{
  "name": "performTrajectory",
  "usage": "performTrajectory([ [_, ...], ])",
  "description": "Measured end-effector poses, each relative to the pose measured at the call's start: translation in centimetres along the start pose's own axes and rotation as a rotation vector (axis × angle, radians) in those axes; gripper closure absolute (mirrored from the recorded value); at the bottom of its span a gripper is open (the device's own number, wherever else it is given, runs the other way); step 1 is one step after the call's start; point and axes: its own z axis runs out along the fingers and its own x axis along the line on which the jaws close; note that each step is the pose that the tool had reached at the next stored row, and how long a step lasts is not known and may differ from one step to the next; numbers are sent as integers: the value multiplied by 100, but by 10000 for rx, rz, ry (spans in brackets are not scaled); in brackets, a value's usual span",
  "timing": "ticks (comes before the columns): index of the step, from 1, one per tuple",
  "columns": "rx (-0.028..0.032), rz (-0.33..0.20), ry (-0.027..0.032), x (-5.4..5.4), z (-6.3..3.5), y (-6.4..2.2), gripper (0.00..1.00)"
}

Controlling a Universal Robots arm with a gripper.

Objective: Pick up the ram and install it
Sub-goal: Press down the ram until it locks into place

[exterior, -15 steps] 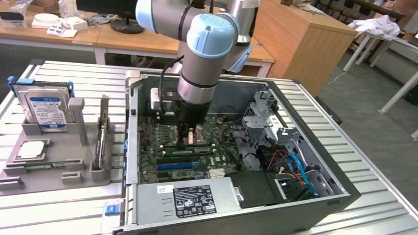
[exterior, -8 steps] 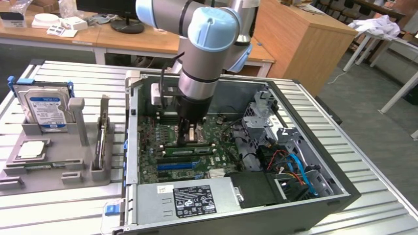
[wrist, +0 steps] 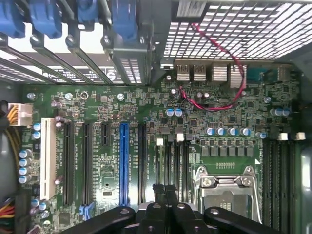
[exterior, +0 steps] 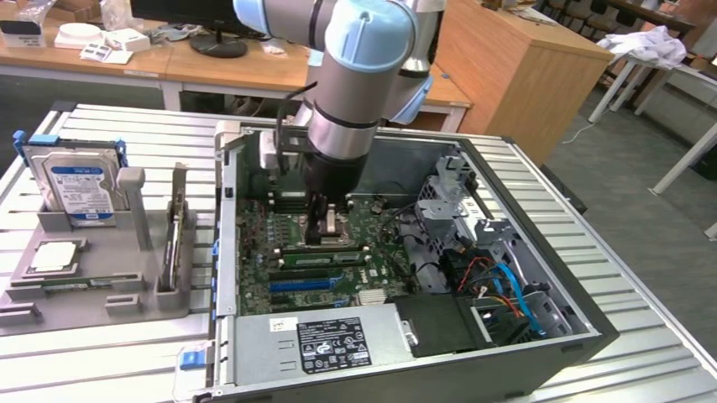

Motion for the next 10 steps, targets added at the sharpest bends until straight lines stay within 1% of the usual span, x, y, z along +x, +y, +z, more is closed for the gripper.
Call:
performTrajectory([
  [4, 0, -1, 0, -2, -81, 2, 89],
  [10, -1, 0, 1, -5, -163, 5, 89],
])
